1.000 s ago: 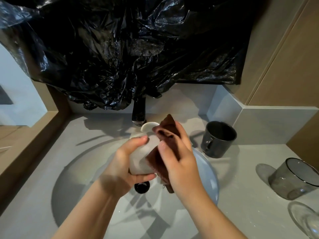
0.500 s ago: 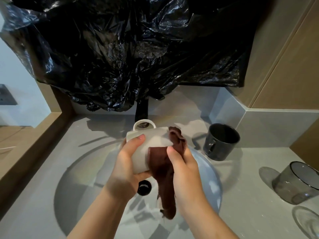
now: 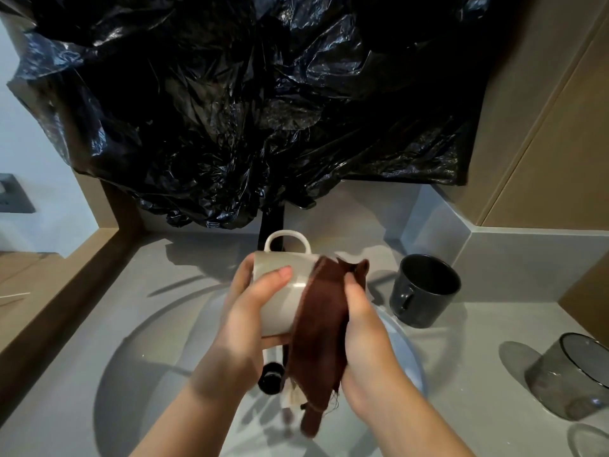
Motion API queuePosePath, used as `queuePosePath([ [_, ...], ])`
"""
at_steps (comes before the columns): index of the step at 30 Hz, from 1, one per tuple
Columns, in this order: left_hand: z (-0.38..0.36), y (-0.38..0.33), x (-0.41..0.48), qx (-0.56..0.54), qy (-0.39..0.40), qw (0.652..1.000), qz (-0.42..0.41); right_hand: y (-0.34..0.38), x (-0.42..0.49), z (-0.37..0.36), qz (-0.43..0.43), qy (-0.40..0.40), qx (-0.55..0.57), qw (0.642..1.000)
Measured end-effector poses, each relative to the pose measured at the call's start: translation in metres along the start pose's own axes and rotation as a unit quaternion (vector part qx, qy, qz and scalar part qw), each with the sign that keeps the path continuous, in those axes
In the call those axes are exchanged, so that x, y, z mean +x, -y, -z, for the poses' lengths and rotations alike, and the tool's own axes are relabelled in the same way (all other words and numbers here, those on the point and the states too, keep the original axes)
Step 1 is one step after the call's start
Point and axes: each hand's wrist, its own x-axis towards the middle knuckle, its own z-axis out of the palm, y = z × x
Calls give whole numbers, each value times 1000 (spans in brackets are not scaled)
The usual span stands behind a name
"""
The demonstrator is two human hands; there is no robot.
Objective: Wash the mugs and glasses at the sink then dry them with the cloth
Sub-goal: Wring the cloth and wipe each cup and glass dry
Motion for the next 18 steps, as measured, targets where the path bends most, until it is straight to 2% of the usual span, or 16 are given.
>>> queuePosePath([
  [3,4,-4,1,29,6,1000,11,-9,-3,0,107,12,-70,992],
  [6,10,-8,1,93,66,993,26,0,0,0,147,-7,-112,983],
  [8,14,-13,0,134,115,984,28,10,10,3,125,-13,-91,988],
  [10,14,-19,0,169,159,973,7,19,14,9,63,-3,-42,997],
  [12,14,-22,1,169,170,971,-8,20,13,12,1,14,-42,999],
  [15,16,-19,7,164,155,974,2,13,14,17,33,13,-72,997],
  [18,19,-19,7,202,188,961,22,11,13,20,85,-22,-94,992],
])
